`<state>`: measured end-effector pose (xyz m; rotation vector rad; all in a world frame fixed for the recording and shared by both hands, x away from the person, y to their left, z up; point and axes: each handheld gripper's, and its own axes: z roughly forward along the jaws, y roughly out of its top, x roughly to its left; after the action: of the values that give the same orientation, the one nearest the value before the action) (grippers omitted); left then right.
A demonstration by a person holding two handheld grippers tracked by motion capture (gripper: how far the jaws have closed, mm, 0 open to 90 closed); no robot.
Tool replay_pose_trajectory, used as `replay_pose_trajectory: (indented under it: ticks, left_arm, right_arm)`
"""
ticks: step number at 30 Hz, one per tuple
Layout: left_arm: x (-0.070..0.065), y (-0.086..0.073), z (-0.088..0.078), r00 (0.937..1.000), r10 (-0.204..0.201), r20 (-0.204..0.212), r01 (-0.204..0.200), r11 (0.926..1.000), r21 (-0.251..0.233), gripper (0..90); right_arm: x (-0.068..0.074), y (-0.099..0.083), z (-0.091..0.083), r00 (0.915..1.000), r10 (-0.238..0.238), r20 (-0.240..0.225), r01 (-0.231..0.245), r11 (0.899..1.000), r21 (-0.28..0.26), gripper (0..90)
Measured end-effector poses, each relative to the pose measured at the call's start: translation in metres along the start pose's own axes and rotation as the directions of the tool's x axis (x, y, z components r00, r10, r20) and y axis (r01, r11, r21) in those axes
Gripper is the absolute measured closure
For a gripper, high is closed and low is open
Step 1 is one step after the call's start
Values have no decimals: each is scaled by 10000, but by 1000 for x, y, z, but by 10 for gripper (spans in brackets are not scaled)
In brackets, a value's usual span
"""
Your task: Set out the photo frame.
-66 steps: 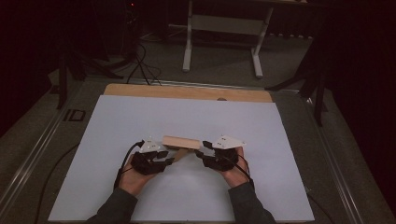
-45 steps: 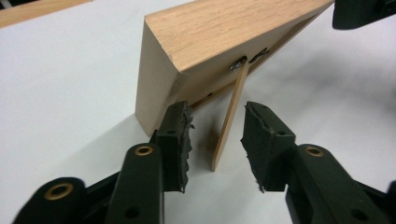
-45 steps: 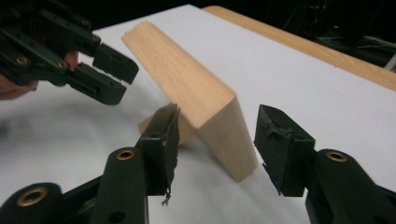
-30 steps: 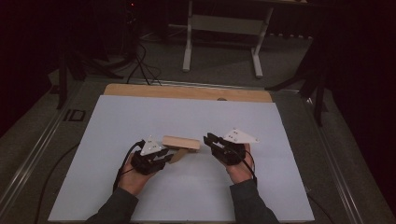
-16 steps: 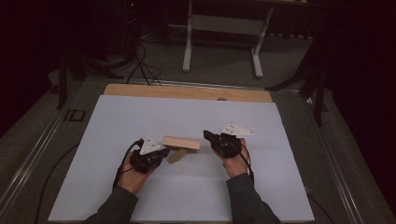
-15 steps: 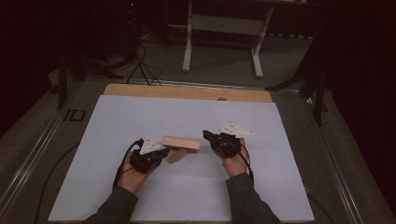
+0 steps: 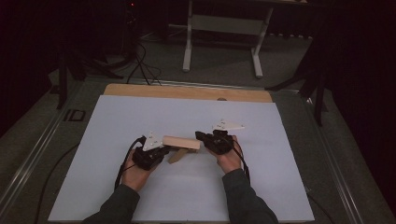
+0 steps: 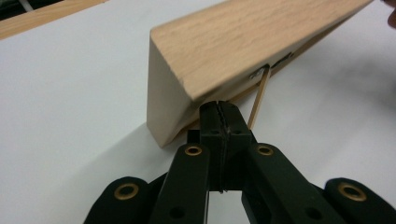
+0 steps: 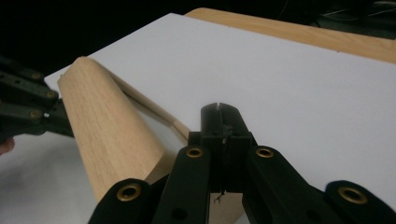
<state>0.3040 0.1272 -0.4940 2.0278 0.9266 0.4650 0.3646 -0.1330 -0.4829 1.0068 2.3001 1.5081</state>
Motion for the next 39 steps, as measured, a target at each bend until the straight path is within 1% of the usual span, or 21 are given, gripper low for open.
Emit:
replay_pose_trajectory:
  ticks: [3,7,12,18,23,30,35,39]
  left_arm:
    - [-1,2,1,10000,-8,30,8,10000,0,897]
    - [-3,4,1,10000,-12,89,12,10000,-54,897]
    - [-3,6,2,9997,-167,172,168,9998,-89,897]
    - [-6,8,3,9996,-118,261,120,9999,-77,897]
    - [-9,11,4,9991,-185,392,189,9998,-97,897]
    - [-13,12,4,9985,-173,510,178,9998,-107,897]
    - [-16,13,4,9980,-75,630,83,9999,-120,897]
    - [-18,13,5,9976,-92,681,100,9999,-110,897]
  right_arm:
    - [1,-1,1,9999,-117,-109,119,9998,130,897]
    - [2,-1,1,9999,-78,-150,80,9999,129,897]
    - [4,-3,-2,9998,-68,-198,71,9998,170,897]
    - [5,-6,-3,9997,-66,-239,70,9998,181,897]
    - [8,-10,-4,9995,7,-305,-1,9998,205,897]
    - [13,-15,-7,9995,-182,-277,190,9994,278,896]
    - [12,-19,-6,9995,-159,-276,173,9987,489,896]
    - [10,-23,-4,9996,-192,-193,206,9973,700,896]
